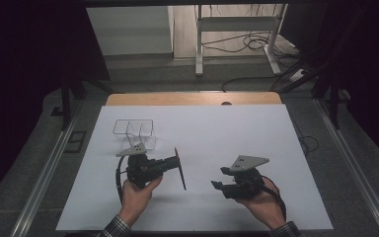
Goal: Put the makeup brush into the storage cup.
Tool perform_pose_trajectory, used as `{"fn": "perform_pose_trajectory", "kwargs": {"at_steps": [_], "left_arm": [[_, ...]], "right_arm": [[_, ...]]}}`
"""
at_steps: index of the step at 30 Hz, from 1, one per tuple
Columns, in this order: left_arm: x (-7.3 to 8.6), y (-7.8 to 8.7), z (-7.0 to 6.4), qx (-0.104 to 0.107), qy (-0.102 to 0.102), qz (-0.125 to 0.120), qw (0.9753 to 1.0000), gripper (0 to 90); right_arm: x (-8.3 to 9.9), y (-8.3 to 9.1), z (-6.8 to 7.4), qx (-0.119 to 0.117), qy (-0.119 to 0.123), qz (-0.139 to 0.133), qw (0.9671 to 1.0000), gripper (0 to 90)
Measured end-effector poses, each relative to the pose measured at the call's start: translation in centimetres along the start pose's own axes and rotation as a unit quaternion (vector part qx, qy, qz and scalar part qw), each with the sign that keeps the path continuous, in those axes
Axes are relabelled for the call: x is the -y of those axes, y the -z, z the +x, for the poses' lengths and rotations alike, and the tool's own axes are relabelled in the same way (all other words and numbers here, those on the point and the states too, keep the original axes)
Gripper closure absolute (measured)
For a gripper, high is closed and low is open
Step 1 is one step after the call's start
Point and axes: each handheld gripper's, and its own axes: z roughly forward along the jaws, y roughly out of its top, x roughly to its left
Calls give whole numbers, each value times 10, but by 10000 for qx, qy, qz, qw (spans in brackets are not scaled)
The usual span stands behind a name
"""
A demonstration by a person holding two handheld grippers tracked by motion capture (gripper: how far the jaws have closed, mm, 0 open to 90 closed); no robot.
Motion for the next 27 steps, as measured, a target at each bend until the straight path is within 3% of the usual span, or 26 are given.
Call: {"fn": "perform_pose_trajectory", "kwargs": {"at_steps": [27], "left_arm": [[-5,22,2,-588,-328,-99,9977,832]], "right_arm": [[16,12,-7,111,-118,184,9997,335]]}}
